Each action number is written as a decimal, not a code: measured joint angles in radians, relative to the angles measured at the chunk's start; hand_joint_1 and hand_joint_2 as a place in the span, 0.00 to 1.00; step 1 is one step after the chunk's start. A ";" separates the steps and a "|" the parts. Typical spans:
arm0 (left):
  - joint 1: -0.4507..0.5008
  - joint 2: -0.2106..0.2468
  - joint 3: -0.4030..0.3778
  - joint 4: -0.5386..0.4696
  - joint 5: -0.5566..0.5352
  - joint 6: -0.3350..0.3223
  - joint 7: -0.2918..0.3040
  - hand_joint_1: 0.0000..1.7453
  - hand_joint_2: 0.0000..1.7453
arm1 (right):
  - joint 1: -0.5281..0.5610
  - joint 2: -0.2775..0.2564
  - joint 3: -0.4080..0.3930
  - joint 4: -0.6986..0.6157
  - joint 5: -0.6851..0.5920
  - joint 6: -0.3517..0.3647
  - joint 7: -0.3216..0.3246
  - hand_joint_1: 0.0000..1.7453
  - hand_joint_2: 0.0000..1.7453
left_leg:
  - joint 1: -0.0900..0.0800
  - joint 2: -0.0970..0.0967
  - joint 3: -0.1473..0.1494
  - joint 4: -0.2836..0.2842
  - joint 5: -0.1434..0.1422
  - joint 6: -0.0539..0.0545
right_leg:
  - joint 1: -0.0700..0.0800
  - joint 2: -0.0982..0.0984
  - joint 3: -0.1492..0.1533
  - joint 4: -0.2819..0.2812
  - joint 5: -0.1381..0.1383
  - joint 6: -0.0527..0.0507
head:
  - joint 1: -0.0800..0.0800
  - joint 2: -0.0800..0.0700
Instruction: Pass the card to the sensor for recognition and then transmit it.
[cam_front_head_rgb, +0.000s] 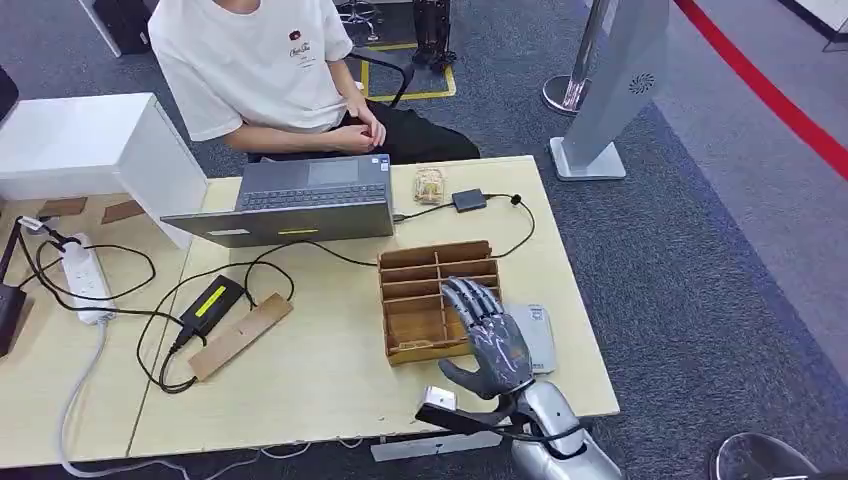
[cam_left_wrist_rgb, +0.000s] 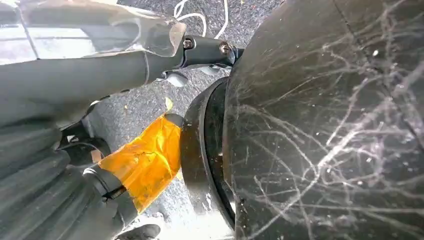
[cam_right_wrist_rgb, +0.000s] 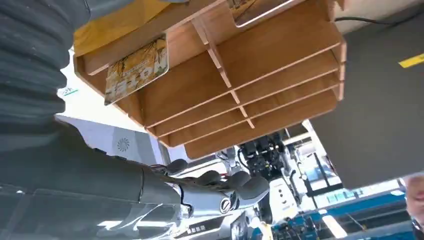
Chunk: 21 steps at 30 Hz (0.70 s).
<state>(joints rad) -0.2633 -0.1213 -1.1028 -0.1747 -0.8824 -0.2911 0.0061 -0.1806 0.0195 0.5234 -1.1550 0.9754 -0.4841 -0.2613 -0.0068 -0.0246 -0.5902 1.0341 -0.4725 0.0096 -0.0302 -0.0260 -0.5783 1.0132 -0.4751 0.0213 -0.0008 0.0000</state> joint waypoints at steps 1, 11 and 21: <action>0.000 0.000 0.000 0.000 0.000 -0.001 0.001 0.00 1.00 | -0.008 0.003 0.000 0.017 -0.005 -0.001 0.000 0.00 1.00 | 0.000 0.000 0.000 0.000 0.000 0.000 | 0.000 0.000 0.000 0.000 0.000 0.000 | 0.000 0.000; -0.002 -0.003 0.003 0.000 -0.002 -0.006 0.008 0.00 1.00 | -0.063 0.018 -0.042 0.157 -0.033 -0.034 -0.017 0.00 1.00 | 0.000 0.000 0.000 0.000 0.000 0.000 | 0.000 0.000 0.000 0.000 0.000 0.000 | 0.000 0.000; -0.002 -0.004 0.005 0.000 0.002 -0.006 0.014 0.00 1.00 | -0.063 0.018 -0.070 0.190 -0.024 -0.034 -0.011 0.00 1.00 | 0.000 0.000 0.000 0.000 0.000 0.000 | 0.000 0.000 0.000 0.000 0.000 0.000 | 0.000 0.000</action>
<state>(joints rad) -0.2649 -0.1251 -1.0982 -0.1747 -0.8808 -0.2972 0.0202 -0.2437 0.0374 0.4532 -0.9655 0.9518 -0.5184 -0.2720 -0.0068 -0.0246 -0.5900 1.0341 -0.4726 0.0095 -0.0300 -0.0260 -0.5785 1.0131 -0.4751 0.0212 -0.0008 0.0000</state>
